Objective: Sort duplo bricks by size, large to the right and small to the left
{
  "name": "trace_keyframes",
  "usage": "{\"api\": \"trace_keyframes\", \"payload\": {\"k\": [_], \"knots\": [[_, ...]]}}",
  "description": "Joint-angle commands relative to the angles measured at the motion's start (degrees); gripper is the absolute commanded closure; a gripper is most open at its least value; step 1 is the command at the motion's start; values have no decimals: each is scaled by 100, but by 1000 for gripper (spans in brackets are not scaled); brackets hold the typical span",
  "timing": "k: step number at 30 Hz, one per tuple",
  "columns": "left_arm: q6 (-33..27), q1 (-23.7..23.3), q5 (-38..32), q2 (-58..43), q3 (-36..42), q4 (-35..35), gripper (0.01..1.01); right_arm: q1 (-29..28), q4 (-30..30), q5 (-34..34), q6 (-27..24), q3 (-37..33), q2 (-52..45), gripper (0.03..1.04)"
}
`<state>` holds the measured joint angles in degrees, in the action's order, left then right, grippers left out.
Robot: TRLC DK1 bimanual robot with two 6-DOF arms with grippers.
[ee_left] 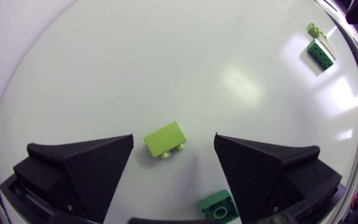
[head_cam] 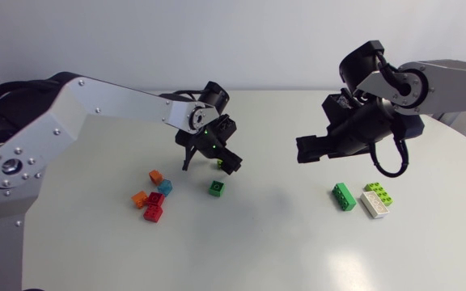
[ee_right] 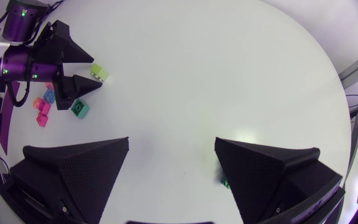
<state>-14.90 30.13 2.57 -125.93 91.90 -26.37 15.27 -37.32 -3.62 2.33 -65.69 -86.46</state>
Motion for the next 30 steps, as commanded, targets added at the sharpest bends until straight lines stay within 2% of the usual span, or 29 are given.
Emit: {"api": "trace_keyframes", "payload": {"k": [1,5,12,20,22,24,25,27,28,30], "knots": [[154,-7,-2,-151,162,-61,362,-6,14,-7,-22,92,32,67],[233,-42,-2,-134,144,-114,662,20,-3,-7,-13,100,103,67],[101,-69,-2,411,-392,-193,684,29,-30,-7,-13,144,270,67],[-172,-438,-2,1404,-1666,-123,684,82,-47,-25,-4,250,445,67],[-189,-508,-2,1545,-1737,-105,675,108,-47,-25,13,250,445,67],[-172,-499,7,1536,-1570,-96,623,187,-47,-25,66,259,445,67],[-145,-455,7,1492,-1447,-105,489,205,-47,-25,84,267,472,67],[-84,-297,-2,1325,-1148,-123,125,205,-47,-25,92,303,498,67],[-40,-192,-2,1220,-972,-184,56,205,-47,-25,92,320,507,67],[136,-25,-2,930,-576,-325,54,187,-47,-16,66,338,533,67]]}}
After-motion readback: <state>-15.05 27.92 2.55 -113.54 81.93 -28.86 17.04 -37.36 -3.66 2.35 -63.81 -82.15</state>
